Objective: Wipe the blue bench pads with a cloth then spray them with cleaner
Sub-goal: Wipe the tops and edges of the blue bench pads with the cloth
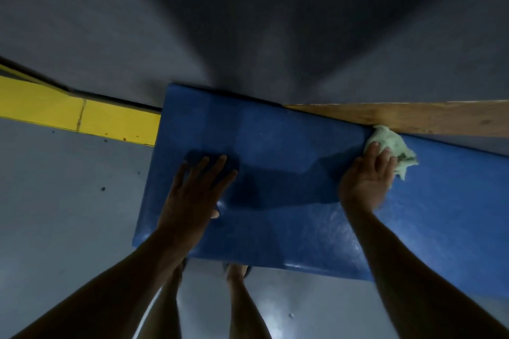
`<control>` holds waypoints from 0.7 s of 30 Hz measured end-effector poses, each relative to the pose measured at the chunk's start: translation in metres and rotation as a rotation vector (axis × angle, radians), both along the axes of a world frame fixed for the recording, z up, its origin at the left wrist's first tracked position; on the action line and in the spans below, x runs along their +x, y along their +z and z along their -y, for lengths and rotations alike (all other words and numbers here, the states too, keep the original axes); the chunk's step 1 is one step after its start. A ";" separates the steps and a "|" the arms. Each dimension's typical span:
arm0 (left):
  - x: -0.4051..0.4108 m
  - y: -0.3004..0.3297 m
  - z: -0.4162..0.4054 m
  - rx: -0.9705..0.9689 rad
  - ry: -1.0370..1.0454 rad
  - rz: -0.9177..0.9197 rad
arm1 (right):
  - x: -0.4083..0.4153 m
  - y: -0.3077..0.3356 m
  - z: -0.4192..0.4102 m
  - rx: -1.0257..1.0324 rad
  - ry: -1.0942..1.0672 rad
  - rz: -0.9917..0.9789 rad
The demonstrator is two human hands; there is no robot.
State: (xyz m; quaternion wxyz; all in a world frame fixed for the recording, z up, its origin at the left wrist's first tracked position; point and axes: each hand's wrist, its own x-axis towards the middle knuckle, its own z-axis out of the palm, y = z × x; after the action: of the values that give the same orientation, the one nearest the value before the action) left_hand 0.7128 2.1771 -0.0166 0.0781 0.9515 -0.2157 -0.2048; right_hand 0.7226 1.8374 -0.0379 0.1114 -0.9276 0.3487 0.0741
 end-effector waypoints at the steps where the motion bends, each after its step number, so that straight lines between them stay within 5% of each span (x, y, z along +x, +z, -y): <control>1: 0.000 -0.001 -0.001 -0.005 -0.001 -0.008 | 0.010 -0.003 -0.026 0.007 -0.027 0.034; 7: 0.004 0.003 -0.008 -0.042 -0.038 -0.019 | 0.047 0.005 -0.174 0.168 0.363 0.164; 13: 0.022 0.010 -0.021 -0.079 -0.154 -0.005 | 0.051 0.004 -0.078 0.015 0.927 0.044; 17: 0.046 0.019 -0.061 -0.096 -0.149 0.042 | 0.020 0.016 -0.028 0.025 0.602 -0.022; 21: 0.075 0.022 -0.105 0.021 -0.115 0.031 | 0.020 0.008 -0.087 0.065 0.071 0.108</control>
State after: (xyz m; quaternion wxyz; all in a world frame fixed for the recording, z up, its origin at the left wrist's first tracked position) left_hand 0.7877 2.2824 0.0054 0.0531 0.9414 -0.2690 -0.1966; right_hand 0.7430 1.9243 -0.0297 0.1572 -0.9380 0.3064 0.0392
